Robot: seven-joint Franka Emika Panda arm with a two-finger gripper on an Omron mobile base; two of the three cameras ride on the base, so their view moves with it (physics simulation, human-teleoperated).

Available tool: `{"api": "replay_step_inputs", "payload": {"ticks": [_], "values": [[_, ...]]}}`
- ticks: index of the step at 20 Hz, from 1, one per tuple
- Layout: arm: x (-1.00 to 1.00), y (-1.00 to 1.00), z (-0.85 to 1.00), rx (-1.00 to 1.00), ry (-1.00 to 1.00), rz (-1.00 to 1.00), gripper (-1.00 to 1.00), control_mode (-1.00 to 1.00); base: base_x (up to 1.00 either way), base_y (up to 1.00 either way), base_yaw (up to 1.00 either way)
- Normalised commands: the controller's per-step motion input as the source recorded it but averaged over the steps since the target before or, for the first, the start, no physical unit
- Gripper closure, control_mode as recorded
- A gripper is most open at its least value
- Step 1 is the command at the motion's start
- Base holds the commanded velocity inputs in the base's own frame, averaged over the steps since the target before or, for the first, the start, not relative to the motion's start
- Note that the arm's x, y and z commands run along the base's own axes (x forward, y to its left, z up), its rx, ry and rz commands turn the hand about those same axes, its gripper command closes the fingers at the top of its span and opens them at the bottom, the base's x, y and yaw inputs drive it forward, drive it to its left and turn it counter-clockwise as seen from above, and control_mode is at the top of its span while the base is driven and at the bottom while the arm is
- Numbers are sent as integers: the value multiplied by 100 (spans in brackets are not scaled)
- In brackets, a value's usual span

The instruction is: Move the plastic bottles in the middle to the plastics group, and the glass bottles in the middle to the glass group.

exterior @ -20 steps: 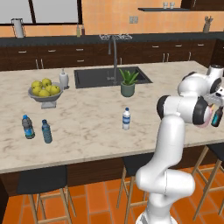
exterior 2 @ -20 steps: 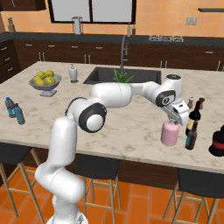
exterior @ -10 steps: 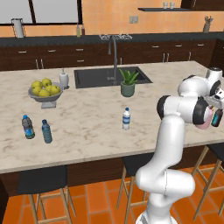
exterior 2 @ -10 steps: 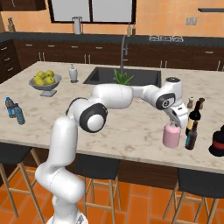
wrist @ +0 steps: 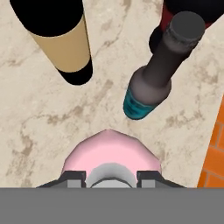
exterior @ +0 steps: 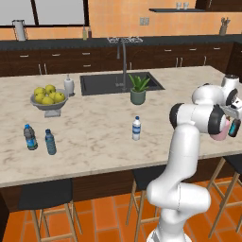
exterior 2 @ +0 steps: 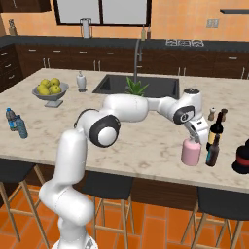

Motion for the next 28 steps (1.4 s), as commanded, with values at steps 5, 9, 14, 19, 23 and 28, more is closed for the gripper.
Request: {"api": "replay_step_inputs", "payload": {"ticks": [5, 9, 14, 19, 23, 28], "values": [[0, 0, -2, 0, 0, -1, -100, -100, 0, 0, 0], [0, 0, 1, 0, 0, 0, -100, -100, 0, 0, 0], [0, 0, 9, 0, 0, 0, -100, -100, 0, 0, 0], [-10, 1, 22, 0, 0, 0, -100, -100, 0, 0, 0], [-40, 42, 18, 0, 0, 3, -100, -100, 0, 0, 0], [-55, 80, 8, 0, 0, 18, -100, -100, 0, 0, 0]]}}
